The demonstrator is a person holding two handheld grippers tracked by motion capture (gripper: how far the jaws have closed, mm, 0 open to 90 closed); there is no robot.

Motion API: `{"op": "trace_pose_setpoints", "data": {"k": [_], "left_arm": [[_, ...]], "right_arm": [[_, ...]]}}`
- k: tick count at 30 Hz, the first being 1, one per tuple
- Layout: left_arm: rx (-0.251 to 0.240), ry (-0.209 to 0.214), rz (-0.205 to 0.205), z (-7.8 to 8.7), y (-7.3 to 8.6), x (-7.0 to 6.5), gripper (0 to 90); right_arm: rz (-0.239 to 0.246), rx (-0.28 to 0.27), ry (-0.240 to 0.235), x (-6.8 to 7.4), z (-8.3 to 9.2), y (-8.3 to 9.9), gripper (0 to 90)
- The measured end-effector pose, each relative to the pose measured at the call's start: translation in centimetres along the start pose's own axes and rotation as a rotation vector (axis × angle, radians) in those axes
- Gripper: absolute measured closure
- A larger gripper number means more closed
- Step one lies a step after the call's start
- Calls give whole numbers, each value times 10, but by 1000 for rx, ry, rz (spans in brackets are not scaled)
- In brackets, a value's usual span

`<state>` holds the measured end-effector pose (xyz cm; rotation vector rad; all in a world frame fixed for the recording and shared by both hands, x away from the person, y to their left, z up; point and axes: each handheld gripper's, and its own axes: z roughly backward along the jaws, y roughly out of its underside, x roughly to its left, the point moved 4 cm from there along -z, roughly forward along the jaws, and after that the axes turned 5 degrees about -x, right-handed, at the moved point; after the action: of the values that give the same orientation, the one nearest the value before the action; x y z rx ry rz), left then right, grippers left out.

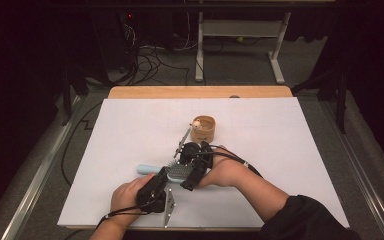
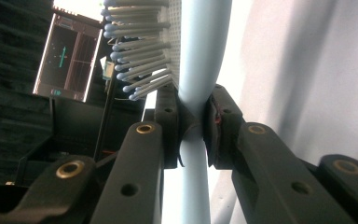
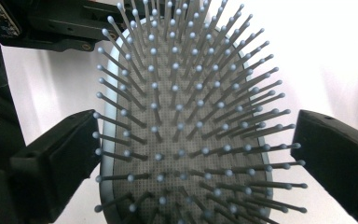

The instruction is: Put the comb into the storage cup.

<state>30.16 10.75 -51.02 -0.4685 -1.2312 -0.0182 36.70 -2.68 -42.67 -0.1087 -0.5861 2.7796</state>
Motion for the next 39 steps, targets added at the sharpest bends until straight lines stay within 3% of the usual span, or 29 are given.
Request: {"op": "trace_pose_setpoints", "data": {"k": [17,25,27,39], "left_arm": [[22,-7,7,0,1,1,776],[15,-11,28,-2,2,2,776],[28,-12,14,-1,3,3,776],[29,-14,37,-2,3,3,776]], "right_arm": [[13,-1,26,-1,10,6,0],[12,-1,25,-3,18,17,1],[8,-1,27,-3,20,20,1],[-23,20,40,-9,21,44,1]]}}
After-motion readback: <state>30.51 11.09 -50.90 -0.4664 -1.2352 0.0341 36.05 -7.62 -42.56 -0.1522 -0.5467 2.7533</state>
